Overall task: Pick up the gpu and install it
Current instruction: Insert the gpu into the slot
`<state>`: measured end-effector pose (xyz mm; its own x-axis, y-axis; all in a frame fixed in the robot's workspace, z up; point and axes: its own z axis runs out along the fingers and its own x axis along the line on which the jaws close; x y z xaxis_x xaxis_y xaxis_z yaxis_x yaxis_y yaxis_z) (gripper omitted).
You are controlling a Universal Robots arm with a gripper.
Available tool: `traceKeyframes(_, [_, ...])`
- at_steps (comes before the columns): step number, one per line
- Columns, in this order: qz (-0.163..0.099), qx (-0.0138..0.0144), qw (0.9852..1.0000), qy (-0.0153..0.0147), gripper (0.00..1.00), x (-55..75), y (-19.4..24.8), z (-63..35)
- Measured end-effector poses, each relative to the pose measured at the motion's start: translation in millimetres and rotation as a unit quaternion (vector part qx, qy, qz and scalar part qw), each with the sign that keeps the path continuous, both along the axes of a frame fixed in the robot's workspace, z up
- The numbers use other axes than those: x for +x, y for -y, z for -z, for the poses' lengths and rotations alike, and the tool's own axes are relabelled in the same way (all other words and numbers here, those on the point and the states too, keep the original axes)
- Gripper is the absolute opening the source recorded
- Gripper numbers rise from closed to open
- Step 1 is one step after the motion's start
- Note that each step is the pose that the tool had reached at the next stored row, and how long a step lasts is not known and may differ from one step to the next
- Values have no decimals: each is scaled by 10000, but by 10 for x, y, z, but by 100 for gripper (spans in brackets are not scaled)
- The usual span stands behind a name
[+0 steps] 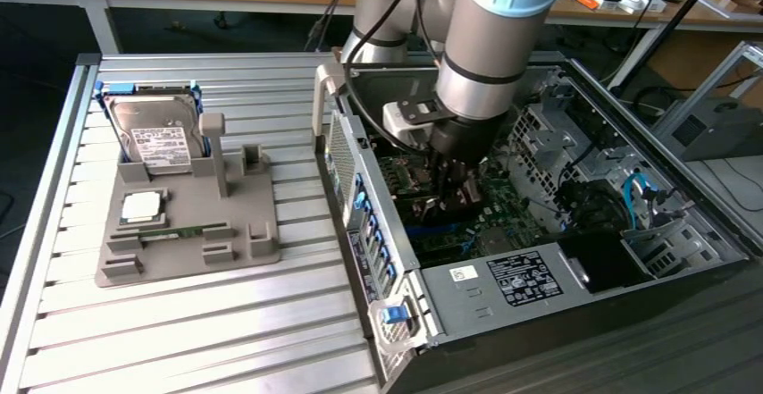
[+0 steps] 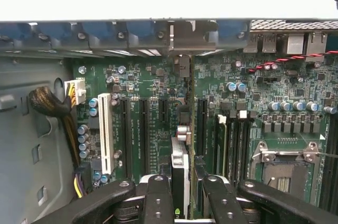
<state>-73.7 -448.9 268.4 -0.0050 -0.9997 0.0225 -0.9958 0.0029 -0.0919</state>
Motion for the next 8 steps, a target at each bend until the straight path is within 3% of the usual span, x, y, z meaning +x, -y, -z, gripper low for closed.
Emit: traceKeyframes(8, [-1, 1, 10000, 0, 27, -34, -2, 19])
